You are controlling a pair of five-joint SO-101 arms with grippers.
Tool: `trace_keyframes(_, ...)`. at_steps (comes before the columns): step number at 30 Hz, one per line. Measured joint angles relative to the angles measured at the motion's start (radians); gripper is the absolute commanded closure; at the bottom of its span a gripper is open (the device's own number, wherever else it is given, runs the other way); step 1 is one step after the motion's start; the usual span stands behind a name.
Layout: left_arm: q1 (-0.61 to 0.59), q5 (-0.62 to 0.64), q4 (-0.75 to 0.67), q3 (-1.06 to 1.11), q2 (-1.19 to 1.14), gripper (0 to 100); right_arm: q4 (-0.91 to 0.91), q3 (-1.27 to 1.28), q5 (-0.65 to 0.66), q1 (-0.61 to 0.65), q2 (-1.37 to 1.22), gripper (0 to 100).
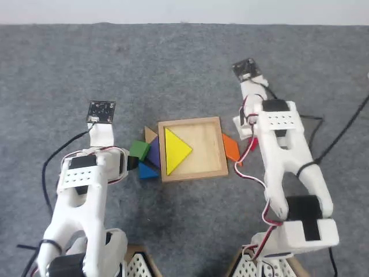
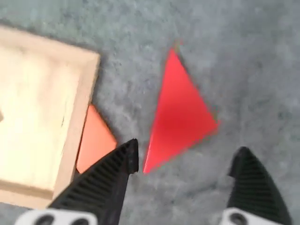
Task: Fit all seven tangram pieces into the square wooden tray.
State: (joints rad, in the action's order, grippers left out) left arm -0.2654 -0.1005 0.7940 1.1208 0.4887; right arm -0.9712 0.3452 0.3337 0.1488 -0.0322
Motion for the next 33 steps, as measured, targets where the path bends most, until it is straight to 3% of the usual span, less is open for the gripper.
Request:
trace_keyframes(3,0.002,0.000,0.000,0.000,0.000,71,-0.020,-0.080,0.034,0.011,-0.083,62.9)
trace_keyframes(12,0.002,0.000,0.000,0.000,0.000,71,-0.091,-0.285,0.084,0.009,-0.368,64.4)
trace_keyframes(23,0.002,0.000,0.000,0.000,0.000,71,-0.092,-0.316,0.089,-0.002,-0.453,64.9)
trace_keyframes(28,0.002,0.000,0.000,0.000,0.000,71,-0.112,-0.324,0.086,-0.002,-0.453,74.5)
trace_keyframes(33,0.002,0.000,0.000,0.000,0.000,71,-0.150,-0.334,0.023,-0.006,-0.457,74.9)
